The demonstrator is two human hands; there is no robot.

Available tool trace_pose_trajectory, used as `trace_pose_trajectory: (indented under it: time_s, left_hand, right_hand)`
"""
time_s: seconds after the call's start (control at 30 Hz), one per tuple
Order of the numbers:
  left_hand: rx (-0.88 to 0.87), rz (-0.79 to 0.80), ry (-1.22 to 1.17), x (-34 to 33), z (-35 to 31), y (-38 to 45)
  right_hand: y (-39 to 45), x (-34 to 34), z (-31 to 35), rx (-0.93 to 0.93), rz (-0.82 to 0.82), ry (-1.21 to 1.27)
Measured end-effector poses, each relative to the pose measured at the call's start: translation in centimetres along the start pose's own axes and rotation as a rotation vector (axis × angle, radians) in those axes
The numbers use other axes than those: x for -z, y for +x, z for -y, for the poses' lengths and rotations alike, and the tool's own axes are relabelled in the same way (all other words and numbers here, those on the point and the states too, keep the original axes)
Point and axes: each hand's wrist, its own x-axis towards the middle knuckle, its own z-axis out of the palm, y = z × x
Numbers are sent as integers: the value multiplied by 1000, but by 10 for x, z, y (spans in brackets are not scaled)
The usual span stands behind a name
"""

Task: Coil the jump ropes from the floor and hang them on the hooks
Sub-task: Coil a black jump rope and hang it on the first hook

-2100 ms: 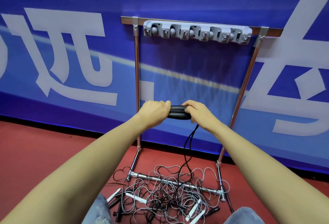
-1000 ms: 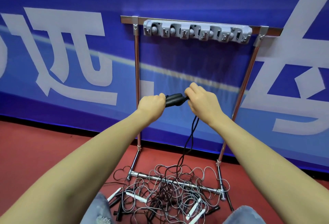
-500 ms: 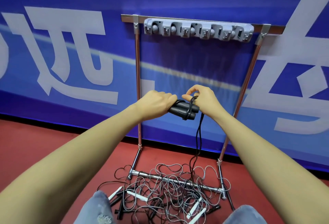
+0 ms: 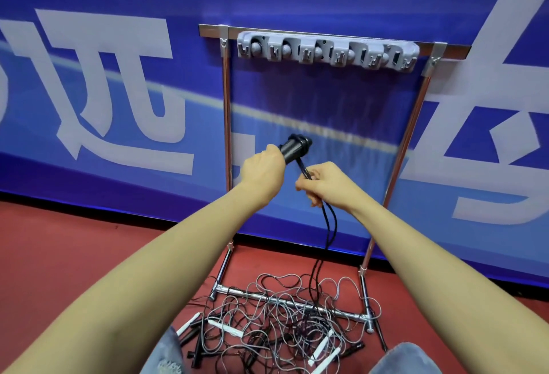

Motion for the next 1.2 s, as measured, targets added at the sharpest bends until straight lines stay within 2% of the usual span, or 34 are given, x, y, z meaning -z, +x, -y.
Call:
trace_pose_trajectory:
  time_s: [0.1, 0.2, 0.27, 0.4, 0.57, 0.7, 0.77, 0.87, 0.93, 1.0, 1.07, 1.1, 1.2]
  left_hand:
    - [15, 80, 105, -4, 11, 1]
    - [-92, 121, 234, -11, 20, 0]
    - [-179, 119, 281, -12, 26, 0]
    - [-394, 87, 393, -6, 33, 3]
    - [-637, 72, 417, -3, 44, 4]
    - [-917, -141, 207, -9, 52, 5]
    - [-965, -230, 202, -6, 52, 3]
    - [-910, -289, 159, -3, 52, 1]
    - [-805, -314, 80, 1, 47, -5]
    - [-628, -270, -11, 9, 37, -13]
    - [-343, -153, -68, 19, 27, -14]
    - [-231, -148, -111, 23, 25, -11]
    - [-101, -166, -92, 23, 24, 0]
  right_hand:
    - [-2, 4, 6, 86, -5, -227]
    - [1, 11, 14, 198, -111, -629]
    - [3, 11, 17, 222, -189, -735]
    - [8, 4, 10, 116, -311, -491]
    - [15, 4, 0, 10, -303, -340]
    - [19, 4, -4, -1, -199, -315]
    - [17, 1, -6, 18, -142, -256]
    - [13, -2, -7, 63, -126, -147]
    - [13, -2, -6, 79, -149, -171]
    - [14, -1, -7, 25, -171, -182]
    - [10, -3, -10, -10, -157, -110]
    - [7, -4, -11, -16, -142, -75]
    - [-2, -7, -8, -31, -106, -24]
